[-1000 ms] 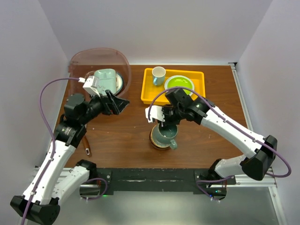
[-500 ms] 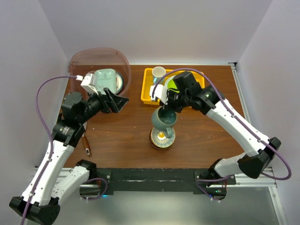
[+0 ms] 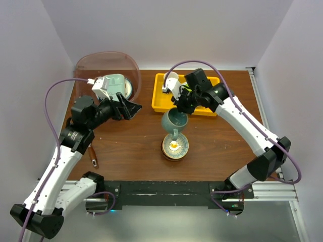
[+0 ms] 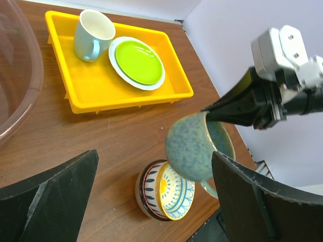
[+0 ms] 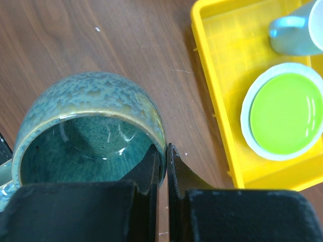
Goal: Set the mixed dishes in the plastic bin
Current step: Pick up the cup at the center of the board.
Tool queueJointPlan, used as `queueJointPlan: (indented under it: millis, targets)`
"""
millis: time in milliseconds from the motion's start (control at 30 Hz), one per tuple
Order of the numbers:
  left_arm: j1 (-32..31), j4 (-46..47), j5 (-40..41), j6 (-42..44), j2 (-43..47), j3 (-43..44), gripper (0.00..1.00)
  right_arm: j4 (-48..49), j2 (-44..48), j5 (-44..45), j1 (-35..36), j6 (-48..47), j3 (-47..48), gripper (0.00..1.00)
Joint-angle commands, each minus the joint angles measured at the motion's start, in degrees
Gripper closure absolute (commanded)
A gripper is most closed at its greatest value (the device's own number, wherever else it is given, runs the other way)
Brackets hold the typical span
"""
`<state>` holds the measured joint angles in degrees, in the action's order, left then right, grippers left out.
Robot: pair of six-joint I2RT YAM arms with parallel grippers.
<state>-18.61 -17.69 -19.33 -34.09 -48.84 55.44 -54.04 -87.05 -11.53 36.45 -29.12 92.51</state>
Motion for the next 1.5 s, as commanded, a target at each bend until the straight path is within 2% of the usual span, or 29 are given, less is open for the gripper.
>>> queueJointPlan:
  millis: [0, 200, 500, 667, 833, 967, 1100, 1300, 1467]
  targets:
    - [-2.0, 1.8, 1.1, -0.6, -1.2, 2.4, 0.00, 5.0, 0.2, -2.8, -2.4, 7.0, 6.2, 1.00]
    - [-5.0, 0.4, 4.6, 1.4, -3.1, 3.4, 0.00, 5.9, -1.5, -3.1, -4.3, 10.8, 7.3, 1.00]
    - [-11.8, -0.1, 14.6, 9.8, -4.9, 2.7, 0.00, 6.7, -4.6, -4.9, -8.6, 19.3, 8.6, 1.00]
    - [-20.7, 3.6, 22.0, 15.0, -7.4, 2.8, 0.00, 7.1, -5.7, -4.1, -10.5, 23.8, 9.4, 1.00]
    - [-30.7, 6.4, 31.1, 23.0, -11.1, 3.8, 0.01, 7.2, -6.4, 1.3, -10.5, 25.5, 9.6, 1.00]
    - [-34.7, 3.9, 35.3, 27.9, -16.5, 9.0, 0.09, 5.5, -7.3, 3.2, -10.6, 25.7, 10.1, 1.00]
    - [-36.4, -3.6, 37.9, 31.2, -25.0, 16.3, 0.21, 5.1, -7.6, 3.9, -10.5, 25.7, 10.0, 1.00]
    - [-39.0, -12.7, 42.1, 33.6, -34.3, 26.1, 0.34, 4.2, -8.1, 4.1, -10.5, 26.2, 10.1, 1.00]
    - [-41.2, -17.3, 44.8, 36.1, -38.6, 31.1, 0.38, 3.8, -8.4, 4.0, -10.6, 27.2, 10.6, 1.00]
